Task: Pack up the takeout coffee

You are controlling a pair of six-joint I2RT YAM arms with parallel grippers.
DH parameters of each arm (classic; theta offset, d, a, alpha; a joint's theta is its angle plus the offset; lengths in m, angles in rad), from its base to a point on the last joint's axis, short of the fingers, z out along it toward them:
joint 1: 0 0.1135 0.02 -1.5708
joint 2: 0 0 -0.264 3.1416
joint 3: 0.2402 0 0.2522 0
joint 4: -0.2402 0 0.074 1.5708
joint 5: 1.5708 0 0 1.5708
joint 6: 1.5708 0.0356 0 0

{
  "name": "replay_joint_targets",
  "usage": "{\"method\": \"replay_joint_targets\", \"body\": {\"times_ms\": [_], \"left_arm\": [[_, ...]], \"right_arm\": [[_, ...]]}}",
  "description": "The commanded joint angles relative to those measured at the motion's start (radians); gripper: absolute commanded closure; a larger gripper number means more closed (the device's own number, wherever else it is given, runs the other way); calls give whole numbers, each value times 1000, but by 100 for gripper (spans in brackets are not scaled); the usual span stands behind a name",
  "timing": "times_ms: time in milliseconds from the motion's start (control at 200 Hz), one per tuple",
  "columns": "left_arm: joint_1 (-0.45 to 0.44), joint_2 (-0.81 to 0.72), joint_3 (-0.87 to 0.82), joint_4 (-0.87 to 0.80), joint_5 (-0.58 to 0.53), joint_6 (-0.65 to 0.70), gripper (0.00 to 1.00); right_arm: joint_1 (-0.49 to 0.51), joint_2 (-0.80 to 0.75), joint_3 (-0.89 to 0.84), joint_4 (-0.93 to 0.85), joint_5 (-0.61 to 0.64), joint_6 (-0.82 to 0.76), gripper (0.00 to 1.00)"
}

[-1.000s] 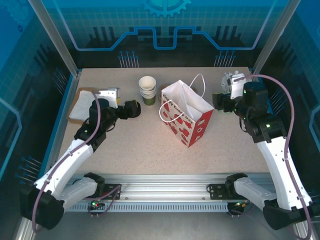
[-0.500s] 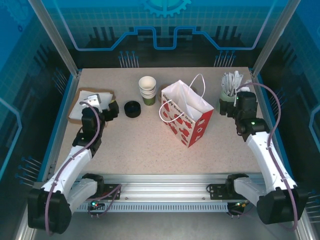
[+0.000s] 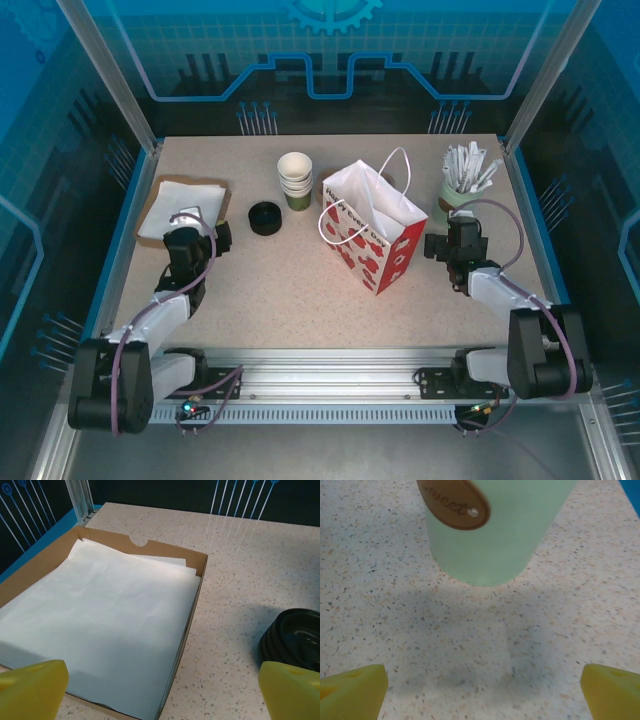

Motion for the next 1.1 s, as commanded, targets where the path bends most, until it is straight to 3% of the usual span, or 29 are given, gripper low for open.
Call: {"method": "replay_joint_targets", "body": {"times_ms": [0, 270, 490, 595, 850, 895, 1016, 1096], "left_arm": [[10, 66, -12, 164, 46, 38, 1], [14, 205, 3, 246, 118, 35, 1], [19, 204, -7, 263, 163, 30, 1], [18, 250, -56, 445, 271, 19, 1], [16, 437, -79, 673, 264, 26, 1], [16, 417, -61, 607, 258, 19, 1], [14, 418, -1, 493, 230, 14, 1], [9, 419, 5, 482, 221, 20, 1]], "right_arm": [[16, 41, 6, 199, -21, -30, 0], [40, 28, -96, 470, -42, -147, 0], [4, 19, -157, 595, -158, -114, 0], [5, 63, -183, 686, -193, -123, 0], [2, 173, -213, 832, -223, -130, 0], [4, 192, -203, 849, -228, -134, 0], [0, 199, -115, 682, -226, -125, 0], [1, 203, -108, 669, -230, -132, 0]]}}
